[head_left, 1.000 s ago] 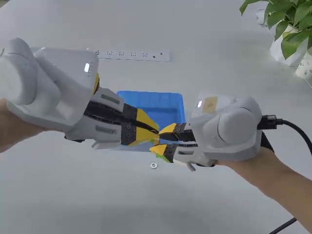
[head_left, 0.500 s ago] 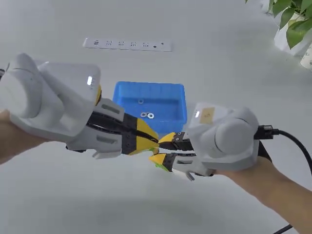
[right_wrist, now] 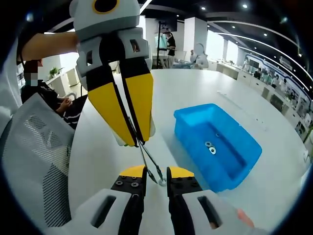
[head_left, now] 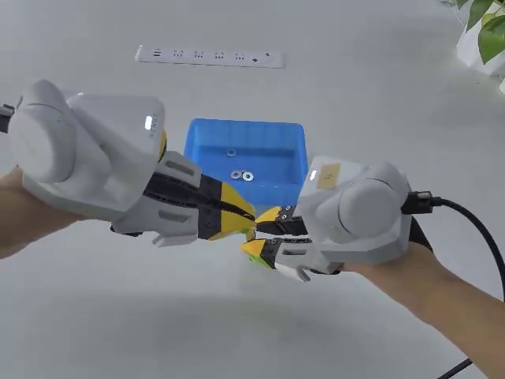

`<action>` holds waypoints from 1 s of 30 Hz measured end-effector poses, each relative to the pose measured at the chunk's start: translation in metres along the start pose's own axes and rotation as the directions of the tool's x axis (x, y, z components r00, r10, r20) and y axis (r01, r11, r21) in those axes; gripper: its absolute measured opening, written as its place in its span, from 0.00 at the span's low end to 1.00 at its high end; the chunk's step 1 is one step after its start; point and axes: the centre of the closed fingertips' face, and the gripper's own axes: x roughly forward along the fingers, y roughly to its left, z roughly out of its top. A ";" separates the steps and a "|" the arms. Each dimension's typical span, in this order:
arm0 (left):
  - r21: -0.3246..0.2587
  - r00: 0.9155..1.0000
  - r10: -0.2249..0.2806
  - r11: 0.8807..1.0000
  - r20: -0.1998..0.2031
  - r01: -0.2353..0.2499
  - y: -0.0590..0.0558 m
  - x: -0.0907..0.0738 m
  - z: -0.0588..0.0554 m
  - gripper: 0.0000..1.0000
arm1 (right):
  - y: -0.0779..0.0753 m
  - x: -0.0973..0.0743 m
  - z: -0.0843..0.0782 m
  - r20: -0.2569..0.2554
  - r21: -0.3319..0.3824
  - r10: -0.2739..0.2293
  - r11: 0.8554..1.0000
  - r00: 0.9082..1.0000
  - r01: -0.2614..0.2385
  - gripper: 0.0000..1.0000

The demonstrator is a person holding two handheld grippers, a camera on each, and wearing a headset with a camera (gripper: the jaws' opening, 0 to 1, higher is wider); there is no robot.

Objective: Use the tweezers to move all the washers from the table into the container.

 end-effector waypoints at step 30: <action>-0.031 0.999 -0.040 0.999 0.018 0.040 0.002 0.001 0.001 0.06 | 0.000 0.005 -0.003 0.001 0.009 0.056 0.998 0.998 -0.056 0.16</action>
